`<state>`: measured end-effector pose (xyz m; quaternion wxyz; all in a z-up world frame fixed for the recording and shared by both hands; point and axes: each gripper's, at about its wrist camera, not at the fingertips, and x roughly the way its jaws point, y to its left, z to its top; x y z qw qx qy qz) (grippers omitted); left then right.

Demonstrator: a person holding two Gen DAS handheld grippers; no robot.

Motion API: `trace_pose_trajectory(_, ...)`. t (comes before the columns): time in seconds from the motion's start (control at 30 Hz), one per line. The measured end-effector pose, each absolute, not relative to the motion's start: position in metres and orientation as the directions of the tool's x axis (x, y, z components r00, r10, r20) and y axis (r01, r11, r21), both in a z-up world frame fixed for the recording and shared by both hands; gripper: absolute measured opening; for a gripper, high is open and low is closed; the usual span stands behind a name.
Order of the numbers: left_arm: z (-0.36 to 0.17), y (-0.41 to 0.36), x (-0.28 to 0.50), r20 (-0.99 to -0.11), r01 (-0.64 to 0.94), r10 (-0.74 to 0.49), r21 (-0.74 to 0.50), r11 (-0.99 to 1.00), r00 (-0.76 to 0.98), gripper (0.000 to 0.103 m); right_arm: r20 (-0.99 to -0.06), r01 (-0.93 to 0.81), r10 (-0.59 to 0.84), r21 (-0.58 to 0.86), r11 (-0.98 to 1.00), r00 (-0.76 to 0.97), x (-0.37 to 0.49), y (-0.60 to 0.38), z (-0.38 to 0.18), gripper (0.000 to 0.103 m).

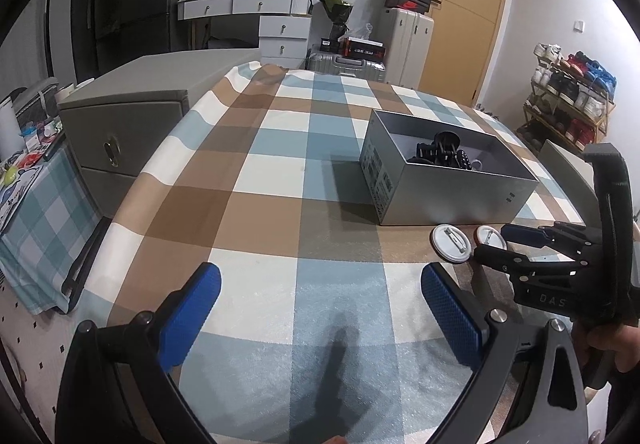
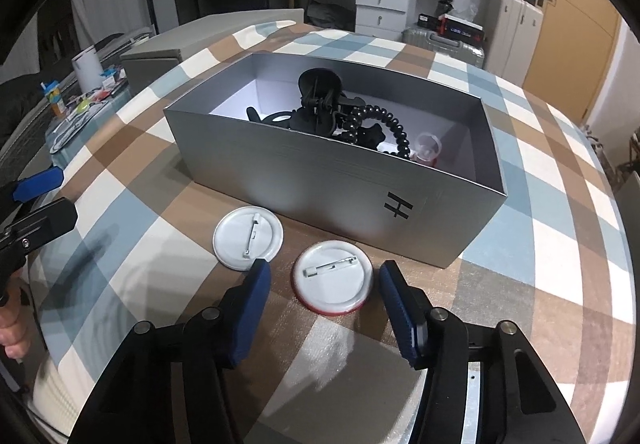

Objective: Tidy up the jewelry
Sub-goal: 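Grasp the red-rimmed white badge with the right gripper, then grasp the plain white badge with the left gripper while the right holds its badge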

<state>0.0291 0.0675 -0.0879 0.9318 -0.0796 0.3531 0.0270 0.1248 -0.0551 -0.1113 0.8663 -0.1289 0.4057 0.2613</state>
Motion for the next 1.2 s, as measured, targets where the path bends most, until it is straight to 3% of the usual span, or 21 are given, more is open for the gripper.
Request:
trace_pose_trajectory(0.13, -0.088, 0.066, 0.030, -0.666, -0.109, -0.009, -0.136, 0.985, 0.746, 0.098, -0.768, -0.563, 0.351, -0.015, 0.826, 0.536, 0.122, -0.054, -0.111, 0.041)
trace_pose_trajectory(0.43, -0.086, 0.061, 0.032, -0.668, -0.091, -0.020, -0.131, 0.987, 0.744, 0.098, -0.761, -0.560, 0.375, 0.019, 0.828, 0.529, 0.121, -0.061, -0.109, 0.041)
trace_pose_trajectory(0.93, -0.089, 0.025, 0.063, -0.735, 0.087, -0.190, -0.176, 0.980, 0.651, 0.098, -0.698, -0.505, 0.456, 0.154, 0.849, 0.553, 0.104, -0.109, -0.093, 0.041)
trace_pose_trajectory(1.2, -0.093, -0.012, 0.088, -0.777, 0.172, -0.191, -0.108, 0.979, 0.600, 0.093, -0.650, -0.455, 0.463, 0.198, 0.868, 0.602, 0.088, -0.140, -0.084, 0.041)
